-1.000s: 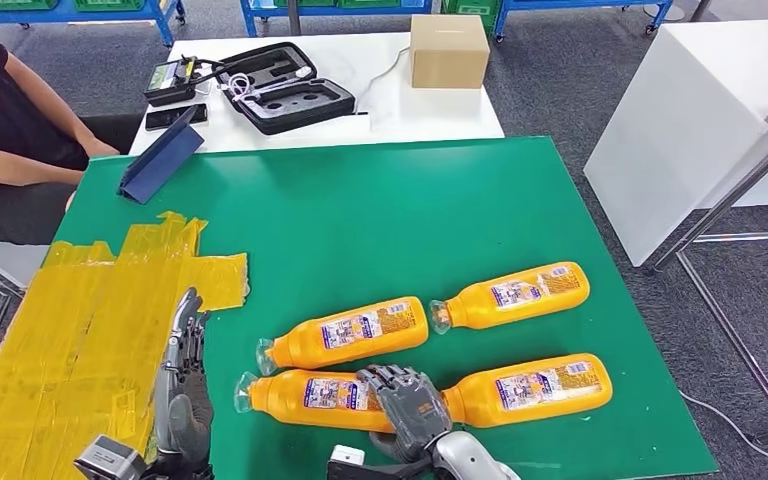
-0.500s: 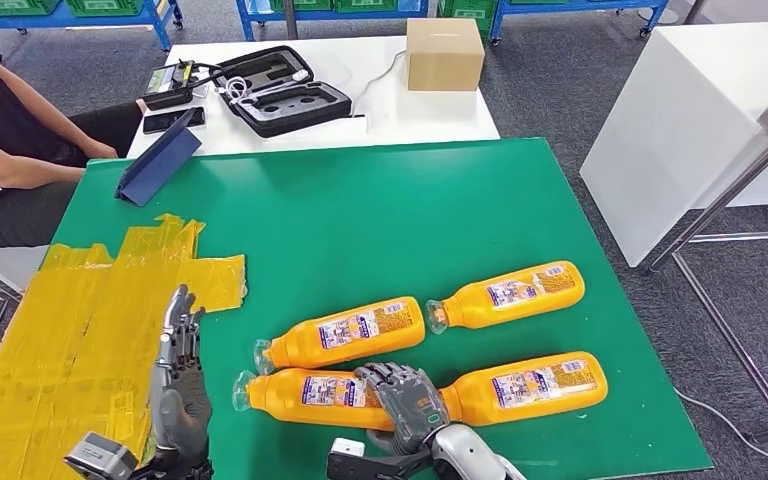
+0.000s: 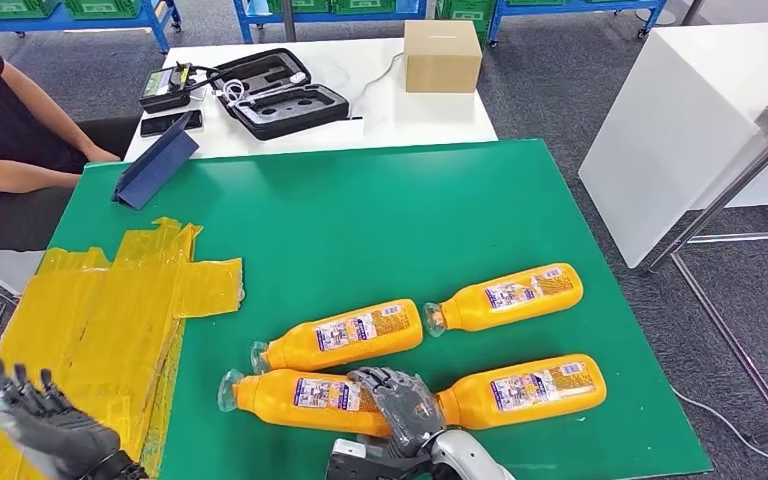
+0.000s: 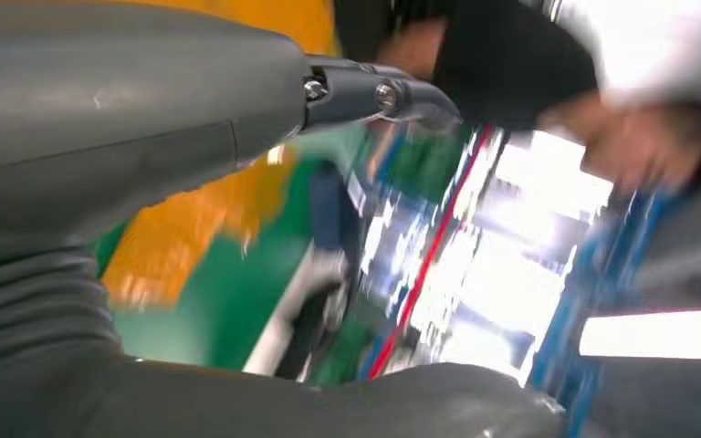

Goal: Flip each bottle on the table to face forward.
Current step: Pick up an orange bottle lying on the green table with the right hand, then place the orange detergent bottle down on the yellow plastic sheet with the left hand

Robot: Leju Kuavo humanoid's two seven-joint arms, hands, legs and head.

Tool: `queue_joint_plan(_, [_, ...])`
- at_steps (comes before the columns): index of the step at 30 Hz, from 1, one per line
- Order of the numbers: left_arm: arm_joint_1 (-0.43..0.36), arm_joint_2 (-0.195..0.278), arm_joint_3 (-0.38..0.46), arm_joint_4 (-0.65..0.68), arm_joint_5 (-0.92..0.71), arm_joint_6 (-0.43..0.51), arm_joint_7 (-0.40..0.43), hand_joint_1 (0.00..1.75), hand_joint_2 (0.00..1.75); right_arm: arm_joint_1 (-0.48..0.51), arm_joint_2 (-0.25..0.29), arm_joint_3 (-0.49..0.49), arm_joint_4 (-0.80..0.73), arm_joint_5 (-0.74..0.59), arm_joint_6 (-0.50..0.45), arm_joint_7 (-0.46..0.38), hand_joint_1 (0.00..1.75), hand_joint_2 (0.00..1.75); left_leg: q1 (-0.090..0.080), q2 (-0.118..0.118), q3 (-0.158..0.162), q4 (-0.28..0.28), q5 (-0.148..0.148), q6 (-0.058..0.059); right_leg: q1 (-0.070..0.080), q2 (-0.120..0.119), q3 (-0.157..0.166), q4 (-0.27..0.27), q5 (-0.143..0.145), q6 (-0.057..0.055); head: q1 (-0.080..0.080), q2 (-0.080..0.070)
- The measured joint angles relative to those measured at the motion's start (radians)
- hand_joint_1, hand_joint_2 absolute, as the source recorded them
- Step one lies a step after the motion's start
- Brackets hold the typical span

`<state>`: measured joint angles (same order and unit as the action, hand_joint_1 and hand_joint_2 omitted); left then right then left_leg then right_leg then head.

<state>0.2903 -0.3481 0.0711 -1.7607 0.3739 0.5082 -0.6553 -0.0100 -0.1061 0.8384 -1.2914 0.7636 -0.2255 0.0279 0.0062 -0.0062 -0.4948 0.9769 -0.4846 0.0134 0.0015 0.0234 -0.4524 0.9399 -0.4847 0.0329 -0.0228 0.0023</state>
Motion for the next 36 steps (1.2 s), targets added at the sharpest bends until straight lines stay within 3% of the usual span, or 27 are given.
queue_joint_plan(4, [0.035, 0.000, 0.045, -0.057, 0.038, 0.106, 0.000, 0.00, 1.75, 0.009, 0.028, -0.018, 0.000, -0.022, 0.001, -0.078, 1.75, 1.75, 0.001, -0.001, -0.007, 0.000, 0.001, 0.000, 0.001, -0.001, -0.001, 0.001, 0.000, 0.000, 0.000, 0.000])
queue_joint_plan(9, [0.049, 0.000, 0.073, -0.084, 0.052, 0.110, 0.004, 0.00, 1.75, 0.029, 0.057, -0.049, -0.009, -0.054, -0.014, -0.164, 1.75, 1.75, 0.001, -0.003, -0.012, 0.000, 0.002, 0.000, 0.000, -0.003, -0.002, 0.001, 0.000, 0.000, 0.000, 0.000])
queue_joint_plan(16, [0.021, 0.000, 0.101, 0.011, 0.094, -0.158, 0.107, 0.00, 1.75, 0.115, 0.108, -0.140, -0.189, -0.132, -0.018, -0.377, 1.75, 1.75, 0.000, -0.006, -0.020, 0.001, 0.003, 0.001, -0.001, -0.007, -0.008, 0.001, 0.000, 0.000, 0.000, 0.000])
queue_joint_plan(24, [-0.009, -0.002, 0.085, 0.166, 0.051, -0.647, 0.249, 0.00, 1.75, 0.162, 0.149, -0.267, -0.363, -0.196, 0.033, -0.501, 1.75, 1.75, -0.002, -0.005, -0.022, 0.001, 0.003, 0.002, -0.003, -0.007, -0.011, 0.001, 0.000, 0.000, 0.000, 0.000])
queue_joint_plan(36, [-0.023, -0.004, 0.075, 0.261, 0.080, -0.826, 0.273, 0.00, 1.75, 0.169, 0.178, -0.340, -0.408, -0.205, 0.064, -0.531, 1.75, 1.75, -0.002, -0.005, -0.024, 0.001, 0.003, 0.002, -0.003, -0.007, -0.012, 0.001, 0.000, 0.000, 0.000, 0.000])
